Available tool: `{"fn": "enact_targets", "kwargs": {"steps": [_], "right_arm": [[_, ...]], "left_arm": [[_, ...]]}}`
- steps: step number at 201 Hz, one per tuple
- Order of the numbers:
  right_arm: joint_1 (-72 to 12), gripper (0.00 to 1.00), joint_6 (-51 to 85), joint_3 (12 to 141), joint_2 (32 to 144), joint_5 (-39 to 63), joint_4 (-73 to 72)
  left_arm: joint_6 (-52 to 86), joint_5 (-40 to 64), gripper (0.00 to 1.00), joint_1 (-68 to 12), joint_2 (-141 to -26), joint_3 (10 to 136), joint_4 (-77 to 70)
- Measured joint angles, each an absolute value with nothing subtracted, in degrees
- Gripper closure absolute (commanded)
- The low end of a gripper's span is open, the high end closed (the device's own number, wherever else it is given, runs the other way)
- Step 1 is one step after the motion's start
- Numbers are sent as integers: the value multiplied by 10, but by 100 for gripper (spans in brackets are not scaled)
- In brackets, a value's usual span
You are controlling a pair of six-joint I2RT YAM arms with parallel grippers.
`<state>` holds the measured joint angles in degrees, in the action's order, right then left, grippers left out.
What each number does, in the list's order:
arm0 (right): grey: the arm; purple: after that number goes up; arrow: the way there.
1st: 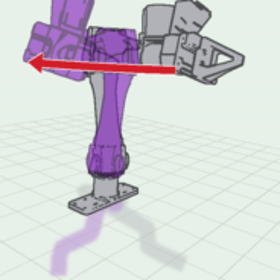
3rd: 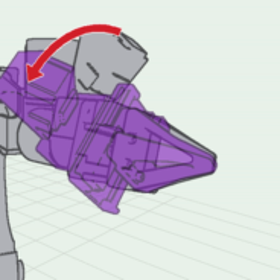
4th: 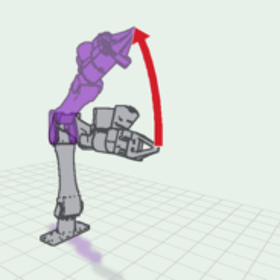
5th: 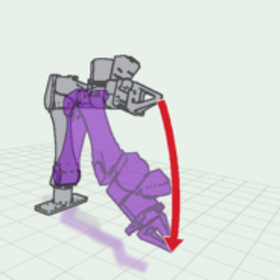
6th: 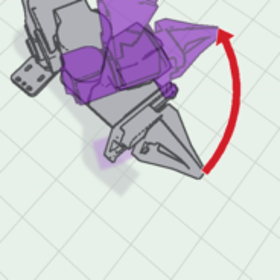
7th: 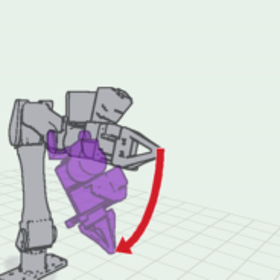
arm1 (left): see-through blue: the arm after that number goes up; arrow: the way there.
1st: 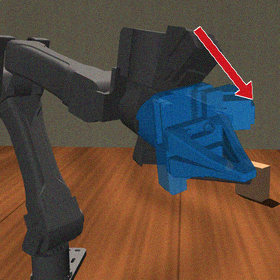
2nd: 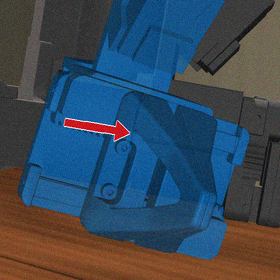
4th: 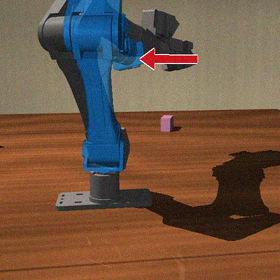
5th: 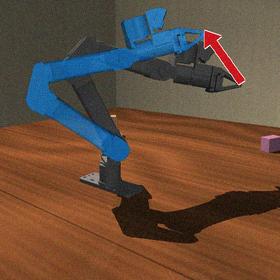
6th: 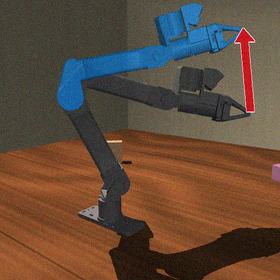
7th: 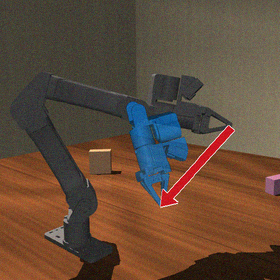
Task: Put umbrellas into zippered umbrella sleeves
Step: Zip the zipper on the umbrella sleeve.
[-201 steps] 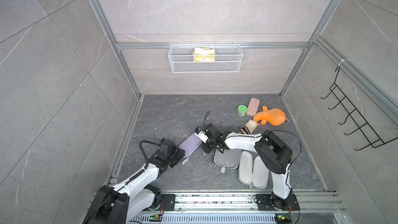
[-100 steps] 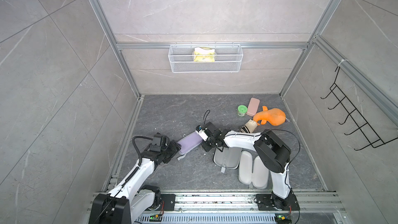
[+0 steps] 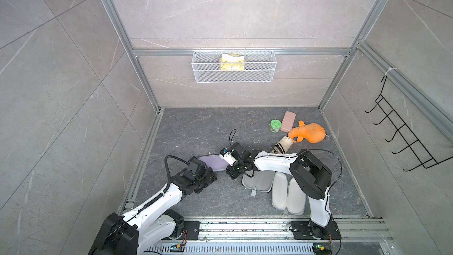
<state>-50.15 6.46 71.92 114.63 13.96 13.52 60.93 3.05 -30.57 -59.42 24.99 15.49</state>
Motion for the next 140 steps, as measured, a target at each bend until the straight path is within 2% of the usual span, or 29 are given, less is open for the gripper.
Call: {"fn": "enact_targets", "kwargs": {"steps": [48,87,140], "right_arm": [[-502,100,71,717,1146,140,135],[-502,100,76,707,1139,137,130],[-496,100,65,701,1127,124,131]], "left_arm": [[618,12,16,-304,-669,249,40],[620,18,26,-256,-716,254,-4],[591,90,41,-182,-776,283,-26]]}}
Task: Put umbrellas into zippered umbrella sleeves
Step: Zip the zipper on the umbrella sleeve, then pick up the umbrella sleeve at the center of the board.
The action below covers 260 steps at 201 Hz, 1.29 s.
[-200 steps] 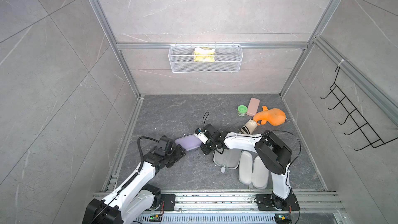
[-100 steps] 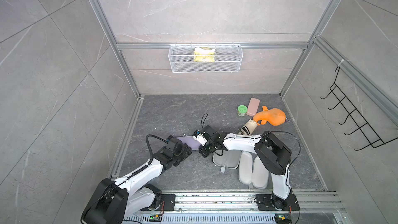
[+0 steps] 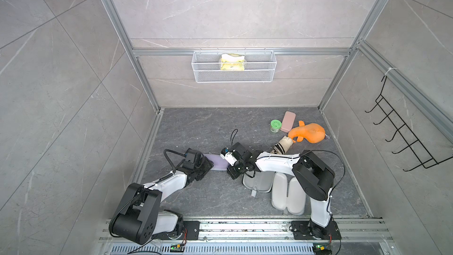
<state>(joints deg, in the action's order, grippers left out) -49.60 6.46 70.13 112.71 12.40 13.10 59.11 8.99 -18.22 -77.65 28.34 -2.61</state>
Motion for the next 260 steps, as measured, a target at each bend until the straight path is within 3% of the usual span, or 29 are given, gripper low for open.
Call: {"fn": "enact_targets", "kwargs": {"steps": [65,110,139,174,220,260], "right_arm": [[-486,100,23,701,1127,76,142],[-454,65,32,701,1093,129,174],[-394,39,69,730,1068,206,200],[-370,23,125,821,1110,275,202],[-364,22,162,954,1237,304,245],[-362,29,189,962,1283,329,286]], "left_arm": [[550,142,39,-161,-817,306,-46],[518,151,19,-141,-790,309,-6],[510,153,16,-125,-733,296,33],[530,159,18,-122,-698,258,2],[561,173,26,-122,-745,247,-65],[585,184,36,-120,-787,243,-140]]}}
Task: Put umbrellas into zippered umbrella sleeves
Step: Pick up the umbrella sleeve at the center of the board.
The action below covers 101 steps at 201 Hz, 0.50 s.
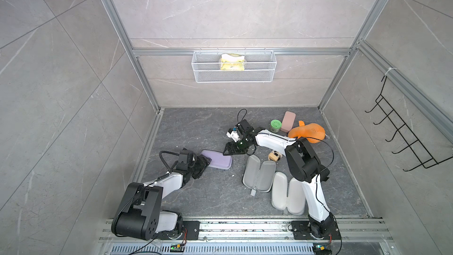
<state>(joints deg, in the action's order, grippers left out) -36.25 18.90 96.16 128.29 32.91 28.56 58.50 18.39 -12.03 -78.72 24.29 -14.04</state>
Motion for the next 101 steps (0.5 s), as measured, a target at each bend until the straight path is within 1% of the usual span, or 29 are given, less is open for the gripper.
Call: {"fn": "enact_targets", "kwargs": {"steps": [28,47,53,67,83,95,101], "right_arm": [[-365,38,220,931,1283,376,256],[-367,50,252,896,1275,395,209],[-366,55,264,880,1270,402,190],[-365,66,292,846,1261,416,148],[-362,75,322,821,1253,431,104],[-361,80,350,800,1244,443,70],[-361,82,363,791,1241,449,54]], "left_arm": [[600,200,51,-119,-826,243,-194],[611,210,59,-116,-850,237,-244],[617,213,60,-113,-857,233,-265],[632,222,61,-111,-875,221,-319],[646,228,61,-108,-887,211,-360],[654,228,58,-106,-889,206,-375],[657,228,55,-106,-888,204,-377]]}}
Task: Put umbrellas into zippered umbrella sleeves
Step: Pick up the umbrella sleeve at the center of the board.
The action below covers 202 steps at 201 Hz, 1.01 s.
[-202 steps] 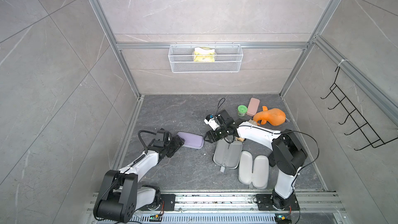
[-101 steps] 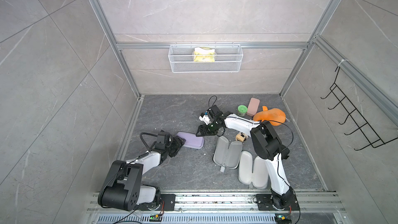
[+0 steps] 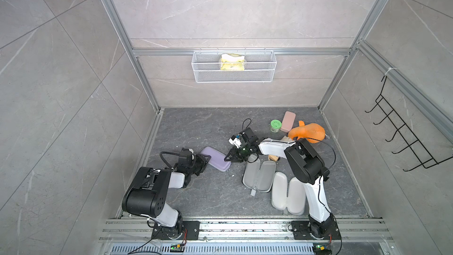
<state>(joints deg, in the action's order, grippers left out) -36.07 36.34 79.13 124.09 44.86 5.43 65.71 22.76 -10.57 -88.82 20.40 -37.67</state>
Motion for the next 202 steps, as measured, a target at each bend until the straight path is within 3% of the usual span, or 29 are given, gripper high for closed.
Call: {"fn": "enact_targets", "kwargs": {"steps": [31,59,89,133,183,202], "right_arm": [[-362,87,419,759,1228,459,-21],[-362,89,459,739,1215,459,-64],[-362,92,489,731,1205,456,-85],[-362,95,595,677,1203,457,-192],[-374,93,649,662,1194,457,-221],[-382,83,639,662,1187,451,-196]], "left_arm": [[665,256,27,-102,-858,195,-358],[669,288,15,-85,-812,176,-337],[673,298,15,-75,-811,168,-338],[724,319,16,-88,-893,162,-481],[766,317,35,-109,-952,163,-563],[774,319,42,-111,-964,165,-574]]}}
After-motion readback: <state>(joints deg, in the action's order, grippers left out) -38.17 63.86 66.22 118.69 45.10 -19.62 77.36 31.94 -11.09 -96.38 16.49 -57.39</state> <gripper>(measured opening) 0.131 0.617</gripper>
